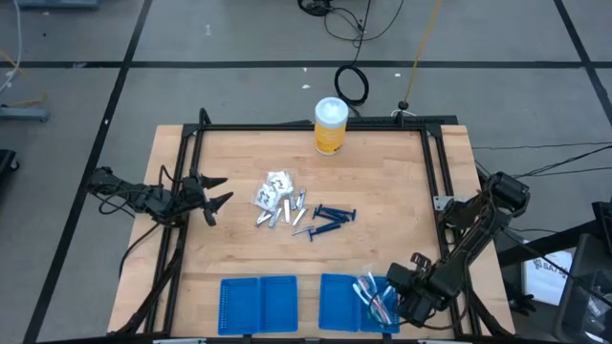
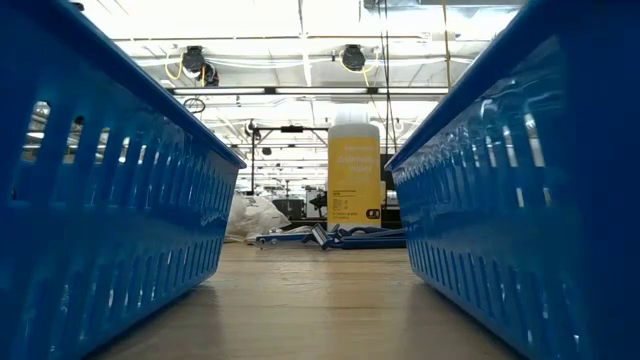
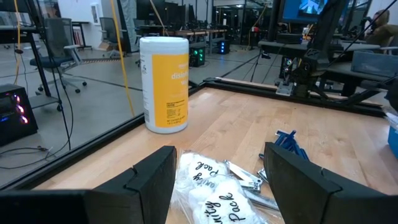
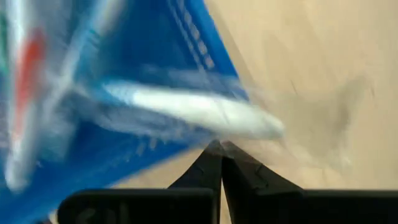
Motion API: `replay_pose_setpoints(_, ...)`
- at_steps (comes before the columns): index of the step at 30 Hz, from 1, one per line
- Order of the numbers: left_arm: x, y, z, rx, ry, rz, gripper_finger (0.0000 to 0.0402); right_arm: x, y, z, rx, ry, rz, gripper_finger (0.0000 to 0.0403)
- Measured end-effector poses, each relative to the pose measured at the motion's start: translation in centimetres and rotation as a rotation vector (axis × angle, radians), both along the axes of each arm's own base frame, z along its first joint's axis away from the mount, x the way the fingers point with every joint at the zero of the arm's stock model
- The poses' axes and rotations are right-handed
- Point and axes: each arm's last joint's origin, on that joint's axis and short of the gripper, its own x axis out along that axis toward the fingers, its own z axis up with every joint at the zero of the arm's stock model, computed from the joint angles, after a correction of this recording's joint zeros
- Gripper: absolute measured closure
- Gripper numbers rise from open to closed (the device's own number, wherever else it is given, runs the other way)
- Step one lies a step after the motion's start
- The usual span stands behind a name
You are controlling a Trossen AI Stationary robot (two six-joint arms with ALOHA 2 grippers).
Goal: Pick & Place Travel size toiletries
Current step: Adjust the blue baskets, then put the razor into the blue basket
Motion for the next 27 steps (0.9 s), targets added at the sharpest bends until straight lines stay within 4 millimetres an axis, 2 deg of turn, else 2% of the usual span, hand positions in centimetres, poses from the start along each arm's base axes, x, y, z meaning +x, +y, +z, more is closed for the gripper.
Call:
replay_pose_setpoints(3, 0.0, 0.0, 0.0, 0.0, 0.0, 0.0, 0.0162, -0.9, -0.6, 1.1, 0.048, 0.098, -0.042, 0.0403)
replay_pose_setpoints(6, 0.0, 0.0, 0.0, 0.0, 0.0, 0.0, 0.0162, -2.4, -1.9, 3.0, -0.009, 0.071, -0.081, 0.0403)
replay_pose_setpoints(8, 0.0, 0.0, 0.0, 0.0, 0.0, 0.0, 0.0163, -3.0, -3.1, 4.2, -0.087, -0.013, -0.108, 0.0403)
replay_pose_setpoints(11, 0.0, 0.0, 0.0, 0.0, 0.0, 0.0, 0.0163, -3.0, -4.8, 5.7, -0.249, -0.248, -0.124, 0.0403)
replay_pose_setpoints(15, 0.0, 0.0, 0.0, 0.0, -0.001, 0.0, 0.0162, -1.5, -6.4, 6.8, -0.489, -0.632, -0.103, 0.0403)
replay_pose_setpoints(17, 0.0, 0.0, 0.0, 0.0, 0.0, 0.0, 0.0162, -0.6, -7.2, 6.8, -0.577, -0.717, -0.088, 0.0403)
replay_pose_setpoints(22, 0.0, 0.0, 0.0, 0.0, 0.0, 0.0, 0.0162, 2.4, -10.1, 5.1, -0.641, -0.67, -0.069, 0.0403)
replay_pose_setpoints(27, 0.0, 0.0, 0.0, 0.0, 0.0, 0.0, 0.0162, 6.0, -14.0, 3.0, -0.528, -0.557, 0.089, 0.0403)
